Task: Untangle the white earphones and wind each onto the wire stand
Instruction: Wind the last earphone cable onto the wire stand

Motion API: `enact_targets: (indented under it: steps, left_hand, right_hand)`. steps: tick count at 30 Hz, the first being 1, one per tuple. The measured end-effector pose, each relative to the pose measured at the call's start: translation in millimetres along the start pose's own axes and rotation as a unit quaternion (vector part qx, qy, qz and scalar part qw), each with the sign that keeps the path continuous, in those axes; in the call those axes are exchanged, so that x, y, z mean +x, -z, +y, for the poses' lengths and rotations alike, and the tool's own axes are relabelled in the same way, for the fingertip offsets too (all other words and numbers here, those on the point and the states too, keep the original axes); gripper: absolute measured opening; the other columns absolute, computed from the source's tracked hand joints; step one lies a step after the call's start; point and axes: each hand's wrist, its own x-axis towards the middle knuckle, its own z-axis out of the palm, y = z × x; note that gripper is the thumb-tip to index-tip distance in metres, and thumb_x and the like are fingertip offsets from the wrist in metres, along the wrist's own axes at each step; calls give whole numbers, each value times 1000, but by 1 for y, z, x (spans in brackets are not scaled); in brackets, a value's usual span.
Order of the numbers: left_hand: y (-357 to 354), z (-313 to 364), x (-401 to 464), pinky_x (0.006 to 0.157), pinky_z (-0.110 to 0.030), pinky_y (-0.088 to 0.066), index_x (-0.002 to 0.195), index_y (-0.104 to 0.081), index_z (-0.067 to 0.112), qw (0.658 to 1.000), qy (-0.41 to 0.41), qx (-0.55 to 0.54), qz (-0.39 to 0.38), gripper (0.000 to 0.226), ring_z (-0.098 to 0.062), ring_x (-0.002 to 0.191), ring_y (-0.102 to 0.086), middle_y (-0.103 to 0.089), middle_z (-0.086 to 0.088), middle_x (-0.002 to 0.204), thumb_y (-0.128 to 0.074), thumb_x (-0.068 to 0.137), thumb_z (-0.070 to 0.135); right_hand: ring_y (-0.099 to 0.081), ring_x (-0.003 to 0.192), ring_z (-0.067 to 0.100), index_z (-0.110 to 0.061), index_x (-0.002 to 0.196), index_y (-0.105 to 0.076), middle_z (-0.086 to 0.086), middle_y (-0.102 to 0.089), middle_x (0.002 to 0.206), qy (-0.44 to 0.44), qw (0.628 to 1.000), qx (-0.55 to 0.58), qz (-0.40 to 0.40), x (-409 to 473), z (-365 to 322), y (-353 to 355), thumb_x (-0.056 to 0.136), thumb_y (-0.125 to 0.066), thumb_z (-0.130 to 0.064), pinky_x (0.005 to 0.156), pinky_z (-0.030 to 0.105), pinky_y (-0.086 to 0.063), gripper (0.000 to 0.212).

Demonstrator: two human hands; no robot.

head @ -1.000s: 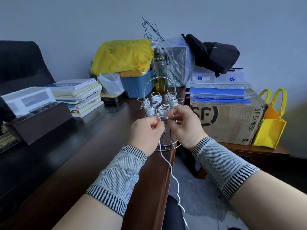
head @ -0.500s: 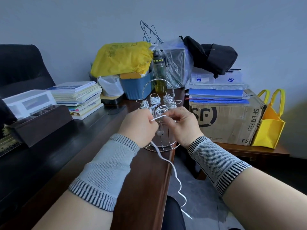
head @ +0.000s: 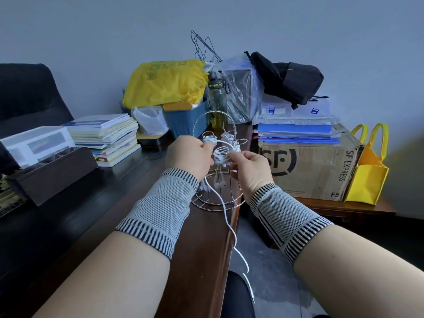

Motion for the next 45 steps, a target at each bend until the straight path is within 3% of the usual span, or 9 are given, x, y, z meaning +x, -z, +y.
enact_targets:
  steps: [3,9,15,19,24,28,33,39,45]
  left_hand:
    - [-1,0,0,57,-33,-56,67,-72,8,999,-14,52,2,46,-18,62,-65,-72,-3,70,-46,97,32]
    - [-7,-1,-6,69,-38,-58,73,-73,11,995,-24,101,-9,47,-22,73,-67,-72,-2,75,-43,98,38]
    - [-18,-8,-9,72,-38,-61,76,-73,7,979,103,-158,-75,37,-21,70,-72,-73,-3,63,-48,94,28]
    - [-23,-11,-15,66,-37,-58,75,-70,4,947,168,-261,-82,36,-23,64,-70,-69,-1,56,-48,95,23]
    - [-25,-12,-27,81,-48,-58,58,-57,15,919,182,-337,-94,38,-26,78,-74,-76,-13,82,-44,94,17]
    - [-29,-19,-37,80,-50,-58,47,-64,23,962,98,-245,-71,39,-27,82,-72,-75,-5,78,-44,79,30]
    - [-28,-17,-44,58,-35,-45,72,-63,-6,991,15,-122,-45,40,-24,58,-51,-67,-22,76,-47,95,22]
    - [-24,-14,-49,59,-35,-36,61,-54,6,995,-32,-56,-71,42,-27,65,-48,-52,-7,59,-46,98,26]
    - [-17,-6,-51,70,-27,-30,66,-38,19,987,-112,68,-95,31,-15,83,-40,-44,3,83,-46,96,23]
  right_hand:
    - [-50,65,21,-17,53,-64,9,-57,67,-22,1000,-14,14,2,-3,-3,79,-66,-32,64,37,-43,30]
    - [-52,64,23,-14,60,-58,7,-56,64,-18,997,-72,34,11,-8,-6,86,-60,-29,64,38,-46,30]
    - [-61,71,25,-14,60,-59,8,-64,71,-40,992,-118,33,21,-13,-6,85,-61,-31,79,47,-55,31]
    - [-64,72,28,-12,63,-59,11,-67,73,-62,991,-117,31,23,-17,-6,81,-63,-31,67,41,-51,26]
    - [-69,75,30,-11,65,-62,14,-70,78,-70,991,-112,34,24,-15,-3,80,-68,-35,68,40,-54,29]
    - [-57,63,24,-17,61,-56,9,-57,66,-48,993,-107,25,17,-10,0,71,-68,-43,63,40,-50,31]
    - [-63,64,24,-13,68,-59,10,-67,70,4,994,-111,11,6,-9,8,79,-67,-28,75,51,-57,21]
    - [-59,75,10,-29,78,-55,2,-60,90,191,961,-189,-67,-14,-2,19,83,-66,-1,72,23,-49,30]
    - [-51,92,4,-41,90,-62,-2,-47,97,266,924,-248,-120,-22,5,18,83,-63,6,90,23,-48,47]
